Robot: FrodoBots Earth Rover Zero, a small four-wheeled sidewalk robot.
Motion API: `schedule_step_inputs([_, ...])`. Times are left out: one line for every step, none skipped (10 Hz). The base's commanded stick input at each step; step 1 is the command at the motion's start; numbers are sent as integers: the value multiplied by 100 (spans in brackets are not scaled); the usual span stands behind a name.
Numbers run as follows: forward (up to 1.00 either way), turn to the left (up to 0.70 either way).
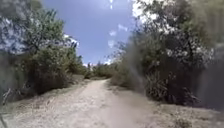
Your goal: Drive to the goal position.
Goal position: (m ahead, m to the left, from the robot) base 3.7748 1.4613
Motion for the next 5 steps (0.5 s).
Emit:
schedule_step_inputs([45,0])
schedule_step_inputs([45,0])
schedule_step_inputs([45,0])
schedule_step_inputs([45,0])
schedule_step_inputs([45,0])
